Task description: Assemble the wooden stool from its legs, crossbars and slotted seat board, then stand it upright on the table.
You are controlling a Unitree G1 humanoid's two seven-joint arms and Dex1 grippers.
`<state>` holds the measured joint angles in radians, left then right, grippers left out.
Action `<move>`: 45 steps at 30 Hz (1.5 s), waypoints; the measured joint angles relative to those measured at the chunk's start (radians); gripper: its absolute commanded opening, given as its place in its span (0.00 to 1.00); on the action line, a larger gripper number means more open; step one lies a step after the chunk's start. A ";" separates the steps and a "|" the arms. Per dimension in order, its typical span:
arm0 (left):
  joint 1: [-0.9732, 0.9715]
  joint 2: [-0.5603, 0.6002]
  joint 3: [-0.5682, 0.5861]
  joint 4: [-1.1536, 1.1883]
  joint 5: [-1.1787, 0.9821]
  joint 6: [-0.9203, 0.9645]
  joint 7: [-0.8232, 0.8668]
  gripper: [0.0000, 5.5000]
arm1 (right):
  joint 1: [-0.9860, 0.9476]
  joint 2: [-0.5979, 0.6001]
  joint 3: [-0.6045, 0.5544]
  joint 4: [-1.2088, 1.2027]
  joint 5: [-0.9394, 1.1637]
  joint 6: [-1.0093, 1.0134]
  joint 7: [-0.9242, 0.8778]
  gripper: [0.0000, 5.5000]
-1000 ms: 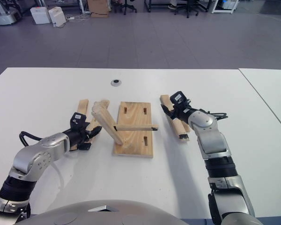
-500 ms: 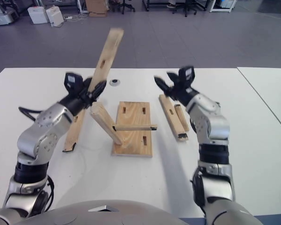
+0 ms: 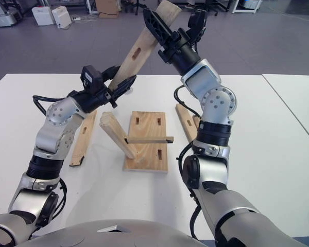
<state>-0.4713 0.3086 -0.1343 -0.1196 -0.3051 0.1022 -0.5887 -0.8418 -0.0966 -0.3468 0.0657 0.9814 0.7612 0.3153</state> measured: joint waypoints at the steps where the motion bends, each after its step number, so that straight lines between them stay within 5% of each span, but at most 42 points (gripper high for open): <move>1: 0.000 0.003 0.000 0.002 0.002 -0.001 -0.011 0.38 | 0.000 0.000 0.003 -0.002 0.001 0.001 0.000 0.39; 8: -0.004 0.030 0.001 0.021 0.042 -0.028 -0.067 0.38 | 0.030 -0.036 -0.009 -0.046 0.072 0.051 -0.005 0.19; 14: -0.003 0.042 0.007 0.011 0.061 -0.027 -0.074 0.57 | 0.129 -0.052 -0.039 -0.127 0.121 0.078 -0.073 0.18; 19: 0.196 0.139 0.161 -0.086 0.043 0.026 -0.044 0.73 | 0.493 -0.123 -0.174 -0.396 0.201 0.118 -0.234 0.18; 21: 0.237 0.140 0.225 -0.168 0.009 0.081 0.009 0.74 | 0.737 -0.090 -0.209 -0.550 0.331 0.131 -0.353 0.18; 26: 0.264 0.114 0.233 -0.335 -0.044 0.203 0.082 0.74 | 0.979 -0.123 -0.221 -0.690 0.442 0.116 -0.503 0.18; 37: 0.275 0.107 0.198 -0.385 -0.038 0.244 0.120 0.74 | 1.002 -0.242 -0.135 -0.734 0.405 -0.013 -0.610 0.18; 45: 0.289 0.104 0.195 -0.397 -0.038 0.248 0.132 0.74 | 0.966 -0.384 -0.089 -0.727 0.669 -0.032 -0.789 0.18</move>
<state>-0.1828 0.4127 0.0608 -0.5164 -0.3433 0.3504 -0.4563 0.1247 -0.4809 -0.4356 -0.6612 1.6502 0.7294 -0.4742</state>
